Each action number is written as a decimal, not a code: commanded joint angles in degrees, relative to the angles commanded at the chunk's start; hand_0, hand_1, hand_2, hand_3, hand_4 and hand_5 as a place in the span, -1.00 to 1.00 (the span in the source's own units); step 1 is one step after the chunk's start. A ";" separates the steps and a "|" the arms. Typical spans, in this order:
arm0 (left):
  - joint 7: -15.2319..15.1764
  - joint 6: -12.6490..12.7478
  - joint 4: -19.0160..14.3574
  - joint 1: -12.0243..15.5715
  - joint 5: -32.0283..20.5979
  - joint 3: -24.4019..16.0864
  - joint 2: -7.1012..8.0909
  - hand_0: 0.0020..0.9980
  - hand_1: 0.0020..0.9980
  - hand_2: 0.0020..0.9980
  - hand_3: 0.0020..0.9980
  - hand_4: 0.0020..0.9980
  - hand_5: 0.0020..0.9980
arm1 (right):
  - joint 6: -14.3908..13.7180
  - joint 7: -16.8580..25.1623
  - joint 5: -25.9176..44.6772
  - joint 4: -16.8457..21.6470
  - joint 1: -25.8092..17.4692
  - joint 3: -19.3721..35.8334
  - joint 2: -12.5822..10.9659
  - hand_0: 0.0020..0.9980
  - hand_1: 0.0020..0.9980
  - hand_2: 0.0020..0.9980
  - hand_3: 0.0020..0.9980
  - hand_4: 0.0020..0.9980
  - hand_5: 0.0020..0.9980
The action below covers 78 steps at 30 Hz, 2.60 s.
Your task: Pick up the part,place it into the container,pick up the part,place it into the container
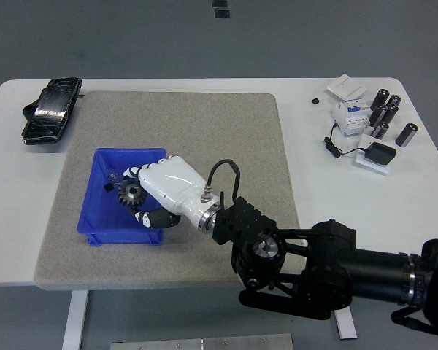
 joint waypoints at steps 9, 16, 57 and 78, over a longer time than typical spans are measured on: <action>0.24 -0.09 -0.07 0.14 0.46 -0.19 -0.05 0.44 0.34 0.31 0.21 0.34 -0.33 | 0.20 -1.65 -0.78 -3.70 0.66 -3.04 0.20 0.42 0.54 0.55 0.44 0.03 -0.35; 0.28 -0.16 -0.06 -0.01 0.84 -0.39 -0.15 0.44 0.34 0.31 0.21 0.34 -0.33 | -3.21 -1.63 -0.07 -3.80 0.61 -2.13 0.20 0.74 0.84 0.83 0.78 0.28 -0.23; 0.18 -0.37 0.05 -0.31 1.37 -0.56 -0.72 0.44 0.35 0.29 0.20 0.32 -0.37 | -5.86 3.08 13.00 -19.25 0.53 -2.16 -0.06 -0.04 0.24 0.53 0.61 0.38 -0.24; -0.22 -0.36 0.16 -0.26 0.73 -0.07 -0.77 0.44 0.35 0.28 0.20 0.32 -0.39 | -5.19 3.77 12.30 -18.13 -0.39 -2.83 -3.57 -0.28 0.01 0.34 0.43 0.37 -0.23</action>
